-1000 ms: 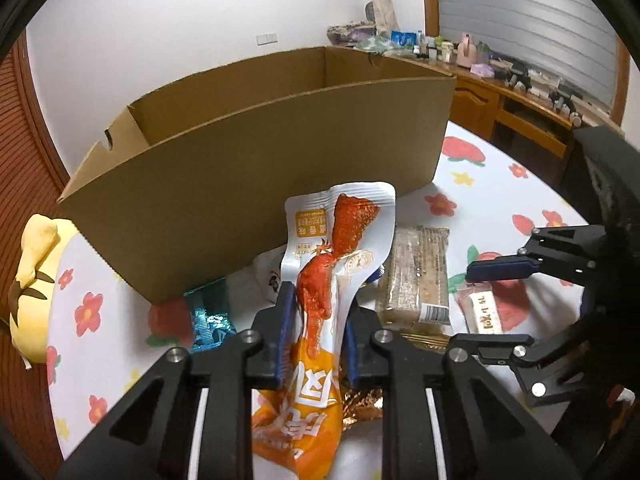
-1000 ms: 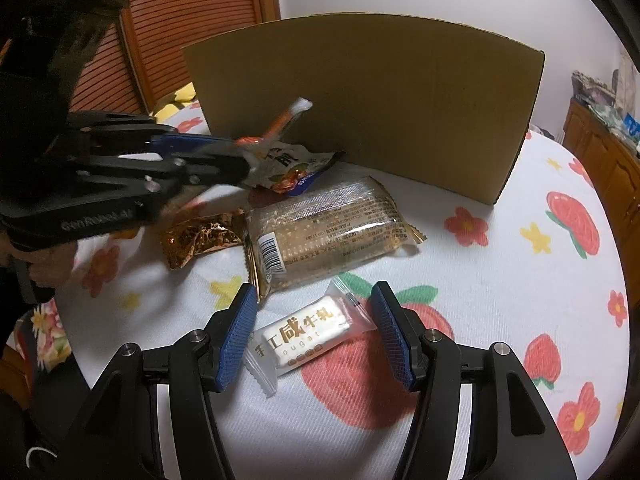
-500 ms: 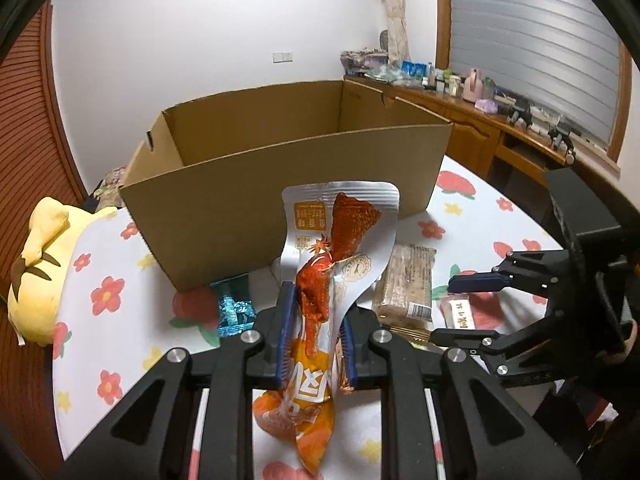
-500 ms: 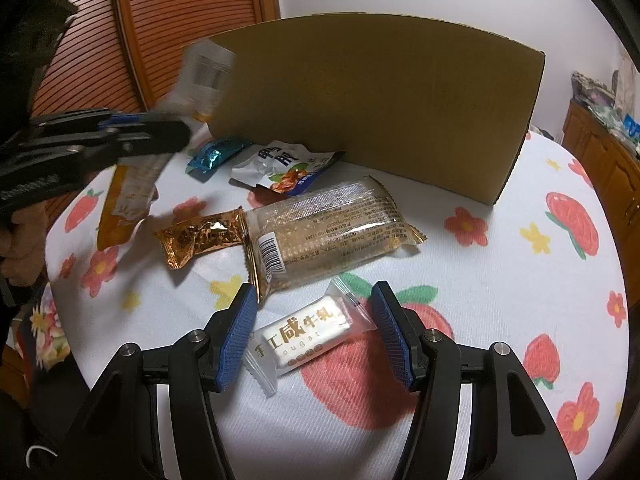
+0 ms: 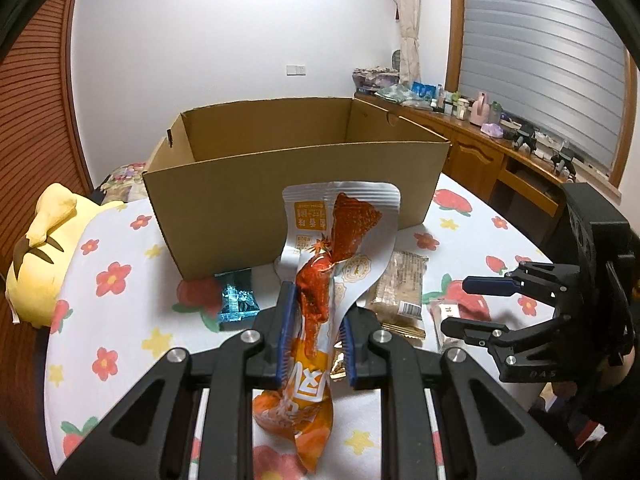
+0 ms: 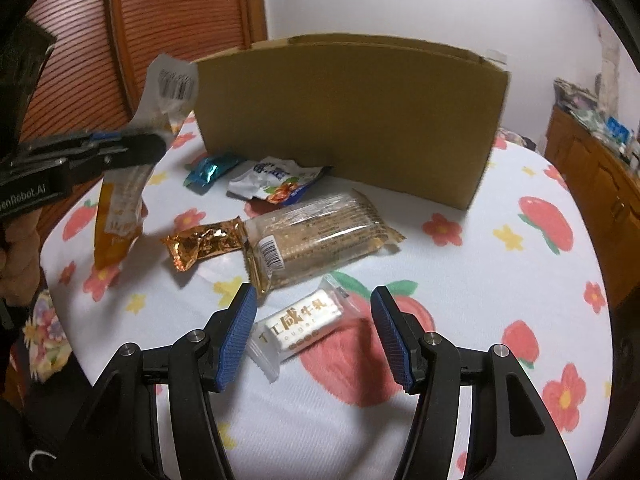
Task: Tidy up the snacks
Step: 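Grasp the white milk-candy bar with the right tool, then carry the orange bag and candy bar over the box and open both tools, then move both tools back to the remaining snacks on the table, then grasp the brown bread bag with the right tool, then grasp the gold foil packet with the left tool while the right tool holds the bread bag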
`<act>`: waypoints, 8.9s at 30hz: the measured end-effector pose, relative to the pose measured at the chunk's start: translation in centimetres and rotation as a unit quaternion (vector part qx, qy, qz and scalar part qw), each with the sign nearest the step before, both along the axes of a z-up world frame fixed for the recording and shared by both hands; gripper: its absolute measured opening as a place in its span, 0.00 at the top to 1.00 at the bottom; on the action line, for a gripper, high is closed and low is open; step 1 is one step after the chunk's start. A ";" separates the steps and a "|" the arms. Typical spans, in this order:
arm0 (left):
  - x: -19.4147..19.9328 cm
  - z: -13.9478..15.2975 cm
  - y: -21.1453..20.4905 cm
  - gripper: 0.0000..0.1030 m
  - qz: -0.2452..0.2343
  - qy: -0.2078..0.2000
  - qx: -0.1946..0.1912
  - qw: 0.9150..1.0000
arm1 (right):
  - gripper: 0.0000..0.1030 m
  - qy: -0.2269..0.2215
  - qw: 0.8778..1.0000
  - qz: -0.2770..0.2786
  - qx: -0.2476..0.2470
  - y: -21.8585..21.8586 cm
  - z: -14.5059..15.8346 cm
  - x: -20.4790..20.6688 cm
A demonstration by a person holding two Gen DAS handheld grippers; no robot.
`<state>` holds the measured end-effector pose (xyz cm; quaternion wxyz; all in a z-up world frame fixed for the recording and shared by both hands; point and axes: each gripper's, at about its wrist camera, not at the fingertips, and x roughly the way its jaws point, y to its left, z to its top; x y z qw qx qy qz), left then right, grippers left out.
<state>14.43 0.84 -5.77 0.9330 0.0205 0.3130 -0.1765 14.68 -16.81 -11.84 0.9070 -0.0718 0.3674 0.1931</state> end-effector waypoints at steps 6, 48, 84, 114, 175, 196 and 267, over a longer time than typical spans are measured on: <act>-0.4 0.2 0.3 0.82 0.008 -0.004 -0.014 1.000 | 0.51 0.011 1.000 -0.024 -0.015 0.6 -0.7 0.5; 2.4 10.7 0.6 0.82 0.013 -0.097 -0.023 0.995 | 0.81 -0.096 0.995 0.011 0.017 1.0 11.0 2.0; 15.7 12.1 -0.7 0.82 0.033 -0.076 -0.003 0.997 | 0.79 -0.060 0.998 0.032 -0.007 1.0 11.5 15.5; 18.6 4.9 -4.2 0.71 0.017 0.010 0.047 0.999 | 0.67 -0.038 0.999 0.019 0.019 -0.9 10.0 14.2; 3.1 -6.2 -2.9 0.18 -0.017 0.099 0.072 0.992 | 0.38 0.019 0.999 -0.039 0.011 0.7 2.0 0.9; 2.5 -6.2 -2.5 0.16 -0.038 0.098 0.070 0.992 | 0.33 0.079 0.991 -0.074 0.073 0.9 0.3 5.5; 1.9 -5.2 -2.7 0.80 -0.056 0.079 0.048 0.994 | 0.43 0.023 0.997 -0.041 -0.057 1.6 -1.0 3.8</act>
